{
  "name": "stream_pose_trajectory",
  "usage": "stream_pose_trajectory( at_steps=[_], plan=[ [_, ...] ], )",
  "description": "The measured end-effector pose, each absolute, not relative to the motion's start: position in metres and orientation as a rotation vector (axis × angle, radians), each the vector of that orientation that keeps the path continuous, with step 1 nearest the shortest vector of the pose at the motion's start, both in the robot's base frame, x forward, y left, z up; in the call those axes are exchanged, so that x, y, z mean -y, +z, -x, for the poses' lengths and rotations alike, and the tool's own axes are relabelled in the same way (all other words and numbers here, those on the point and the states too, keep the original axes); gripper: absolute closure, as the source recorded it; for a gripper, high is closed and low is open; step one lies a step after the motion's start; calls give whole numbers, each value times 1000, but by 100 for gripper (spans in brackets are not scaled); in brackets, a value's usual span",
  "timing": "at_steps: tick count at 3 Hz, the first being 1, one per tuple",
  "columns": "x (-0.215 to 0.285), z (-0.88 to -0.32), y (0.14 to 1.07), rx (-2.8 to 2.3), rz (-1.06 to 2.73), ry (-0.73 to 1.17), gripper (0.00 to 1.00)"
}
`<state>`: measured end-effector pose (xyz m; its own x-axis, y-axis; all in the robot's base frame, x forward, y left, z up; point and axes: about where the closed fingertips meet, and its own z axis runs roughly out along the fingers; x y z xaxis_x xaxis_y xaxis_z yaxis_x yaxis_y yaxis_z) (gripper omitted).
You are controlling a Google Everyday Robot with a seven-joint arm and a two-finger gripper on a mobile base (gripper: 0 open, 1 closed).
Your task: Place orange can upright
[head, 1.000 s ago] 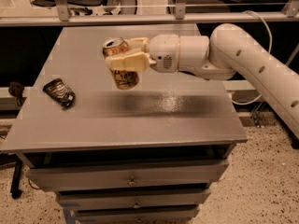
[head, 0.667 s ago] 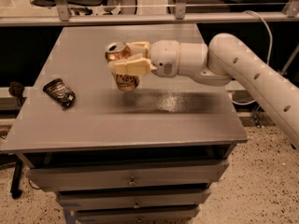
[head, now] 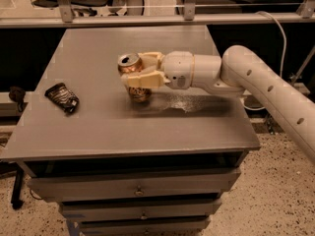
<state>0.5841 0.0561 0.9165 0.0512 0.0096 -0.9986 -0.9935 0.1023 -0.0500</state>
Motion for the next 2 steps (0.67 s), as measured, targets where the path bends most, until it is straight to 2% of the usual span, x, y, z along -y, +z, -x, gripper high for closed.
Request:
stream_pose_trajectory(
  at_steps=[1,2],
  plan=[
    [-49,-582,903,-1220,1146,1115,100],
    [-41,-581,893,-1248,1148,1119,85]
  ],
)
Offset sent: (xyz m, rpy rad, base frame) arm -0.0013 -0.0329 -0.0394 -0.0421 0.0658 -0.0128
